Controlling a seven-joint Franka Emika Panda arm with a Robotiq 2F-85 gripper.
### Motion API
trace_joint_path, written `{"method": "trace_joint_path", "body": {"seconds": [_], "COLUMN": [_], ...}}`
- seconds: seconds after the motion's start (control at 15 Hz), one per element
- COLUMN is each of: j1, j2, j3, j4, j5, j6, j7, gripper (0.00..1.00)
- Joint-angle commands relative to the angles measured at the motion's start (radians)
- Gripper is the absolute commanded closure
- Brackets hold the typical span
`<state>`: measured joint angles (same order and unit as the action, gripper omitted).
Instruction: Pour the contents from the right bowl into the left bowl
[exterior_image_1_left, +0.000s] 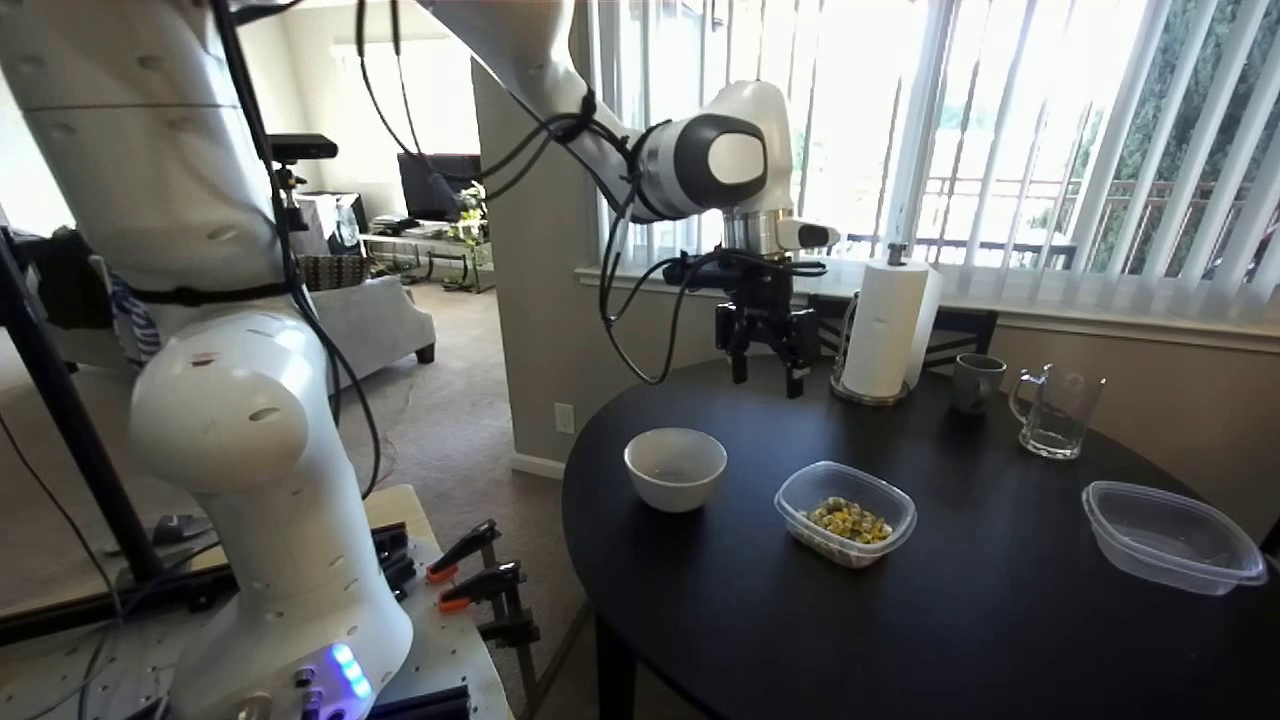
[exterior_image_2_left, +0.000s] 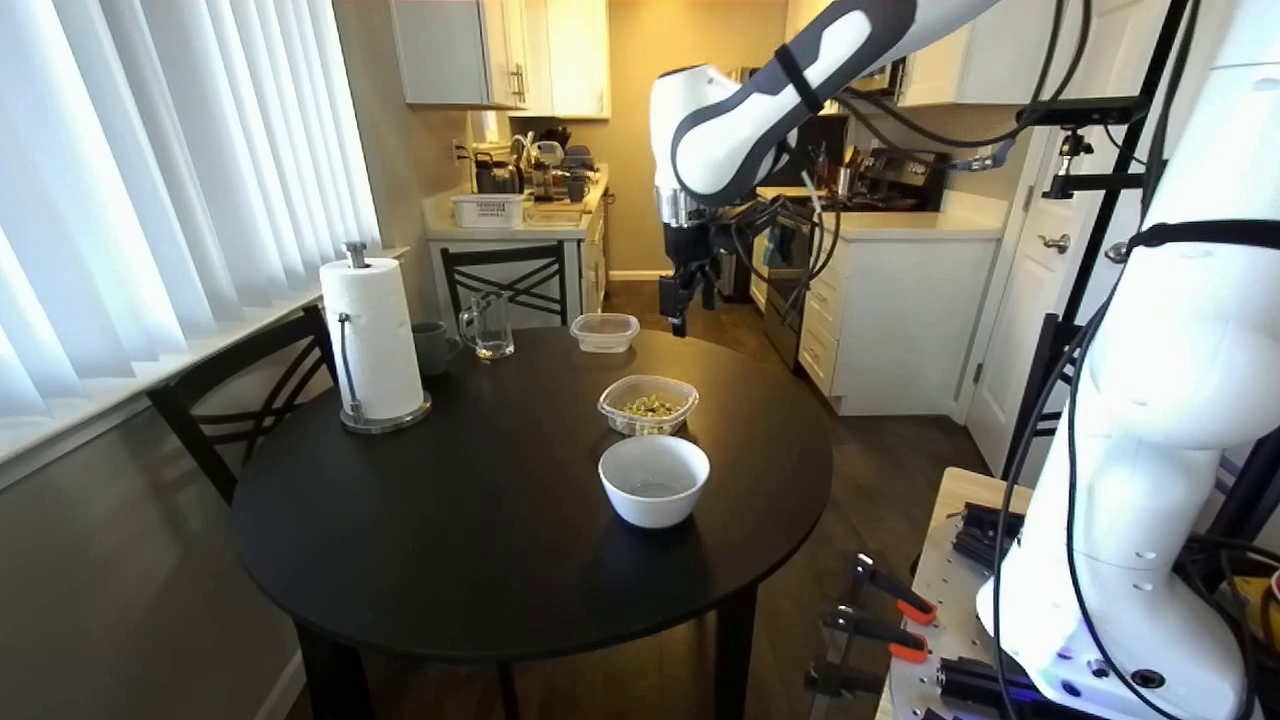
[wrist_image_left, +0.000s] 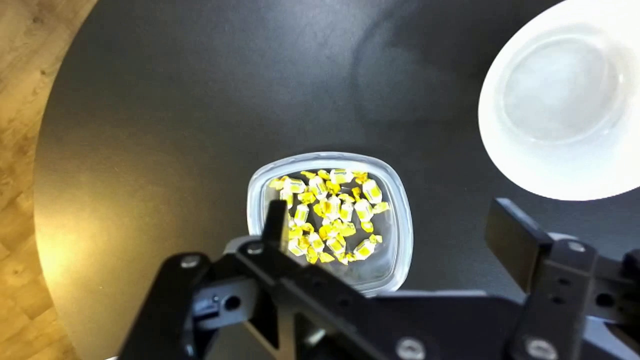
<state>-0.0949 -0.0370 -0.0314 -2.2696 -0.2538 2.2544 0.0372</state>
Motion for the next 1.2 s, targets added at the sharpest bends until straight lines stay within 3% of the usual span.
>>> {"method": "trace_joint_path", "body": {"seconds": [0.0, 0.4, 1.07, 1.13], "j1": [0.032, 0.036, 0.044, 0.042], "j2": [0.248, 0.502, 0.754, 0.764], "j3": [-0.001, -0.015, -0.011, -0.005], "j4": [0.196, 0.415, 0.61, 0.617], "j5": [-0.059, 0.033, 0.088, 0.093], "j6": [-0.01, -0.037, -0.062, -0.064], "j7": [0.059, 0.002, -0.018, -0.025], "gripper": [0.0, 0.0, 0.0, 0.11]}}
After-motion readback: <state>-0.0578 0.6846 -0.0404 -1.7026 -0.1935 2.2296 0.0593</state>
